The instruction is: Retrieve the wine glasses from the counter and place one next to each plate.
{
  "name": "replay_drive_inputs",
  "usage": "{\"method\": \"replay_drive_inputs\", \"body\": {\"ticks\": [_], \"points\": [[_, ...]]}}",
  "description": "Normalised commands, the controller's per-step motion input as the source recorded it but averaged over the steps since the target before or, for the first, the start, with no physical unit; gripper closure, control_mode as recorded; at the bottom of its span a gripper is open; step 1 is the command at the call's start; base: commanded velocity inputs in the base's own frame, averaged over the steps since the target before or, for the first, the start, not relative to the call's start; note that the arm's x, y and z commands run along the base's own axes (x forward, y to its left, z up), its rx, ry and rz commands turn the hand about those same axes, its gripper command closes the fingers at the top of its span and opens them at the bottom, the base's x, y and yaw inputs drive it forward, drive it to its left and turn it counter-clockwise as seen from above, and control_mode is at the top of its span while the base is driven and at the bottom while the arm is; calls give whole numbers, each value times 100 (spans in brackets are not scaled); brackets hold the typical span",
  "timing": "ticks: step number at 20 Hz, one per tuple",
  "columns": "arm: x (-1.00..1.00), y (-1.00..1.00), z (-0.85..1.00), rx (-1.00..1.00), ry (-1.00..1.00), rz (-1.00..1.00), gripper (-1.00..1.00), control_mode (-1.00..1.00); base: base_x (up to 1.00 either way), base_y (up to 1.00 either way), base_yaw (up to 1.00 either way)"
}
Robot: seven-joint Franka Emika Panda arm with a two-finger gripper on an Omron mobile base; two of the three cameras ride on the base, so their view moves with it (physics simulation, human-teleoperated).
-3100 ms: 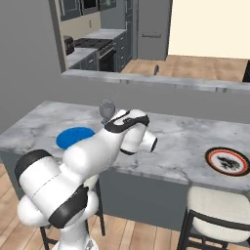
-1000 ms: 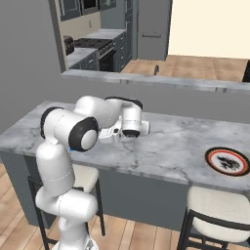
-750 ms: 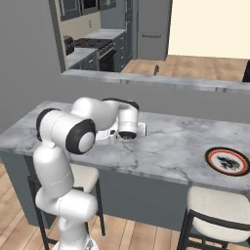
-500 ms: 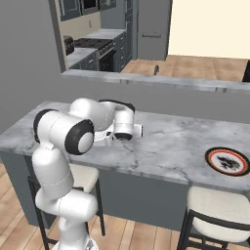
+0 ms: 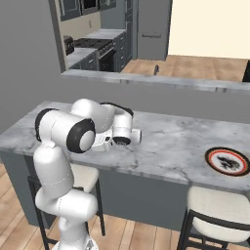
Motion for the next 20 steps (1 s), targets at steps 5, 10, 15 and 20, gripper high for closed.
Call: {"method": "replay_drive_inputs", "body": {"ticks": [5,10,15,20], "points": [[0,0,-21,-3,-6,0,100,-100,0,0,0],[11,-6,-11,-1,-9,0,100,-100,0,0,0],[20,-6,-9,0,-1,0,100,-100,0,0,0],[30,-1,-14,0,0,0,100,-100,0,0,0]]}}
